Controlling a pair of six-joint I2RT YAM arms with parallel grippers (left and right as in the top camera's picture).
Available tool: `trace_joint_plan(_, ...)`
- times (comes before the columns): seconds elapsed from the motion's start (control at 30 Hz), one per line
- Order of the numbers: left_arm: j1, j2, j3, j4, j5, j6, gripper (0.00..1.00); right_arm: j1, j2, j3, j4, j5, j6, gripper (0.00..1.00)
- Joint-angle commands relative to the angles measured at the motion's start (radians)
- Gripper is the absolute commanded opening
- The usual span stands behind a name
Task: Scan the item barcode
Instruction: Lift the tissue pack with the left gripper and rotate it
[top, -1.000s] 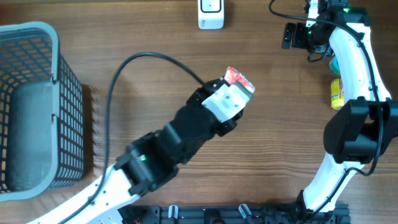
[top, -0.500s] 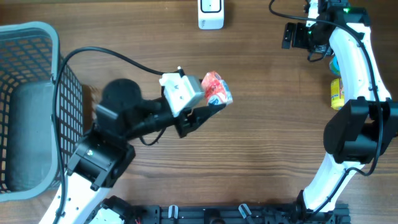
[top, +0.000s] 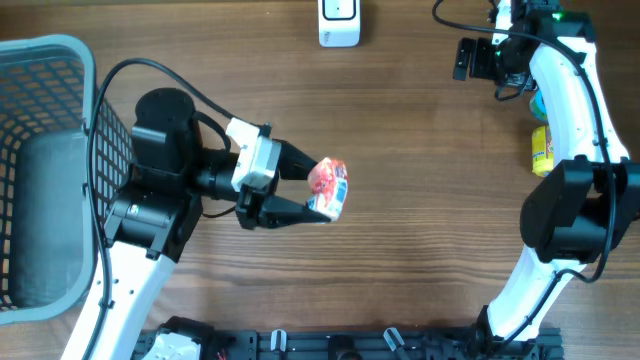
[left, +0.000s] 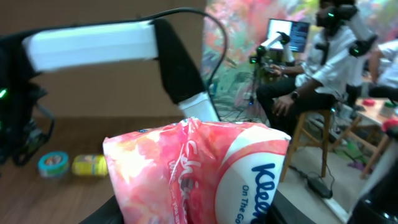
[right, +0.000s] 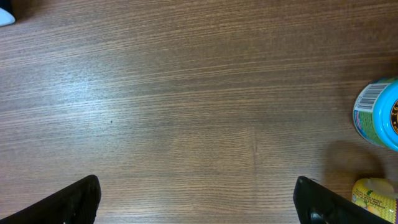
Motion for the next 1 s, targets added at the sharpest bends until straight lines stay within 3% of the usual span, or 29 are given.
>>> trace_joint_plan(0.0,-0.029,-0.005,0.001,0.038,0.063,0.069,0.45,-0.004,0.019,-0.011,-0.01,0.017,-0.006,1.0)
trace_joint_plan(0.8,-0.047,0.004,0.001,0.07,0.06,0.068,0.48,-0.004,0.019,-0.011,-0.032,0.001,-0.004,1.0)
trace_joint_plan(0.9,-0.047,0.029,0.001,0.055,-0.072,0.028,0.48,-0.004,0.019,-0.011,-0.033,0.001,-0.003,1.0)
trace_joint_plan(0.97,-0.047,0.062,0.001,0.04,-0.239,-0.068,0.48,-0.004,0.019,-0.011,-0.035,0.001,-0.003,1.0)
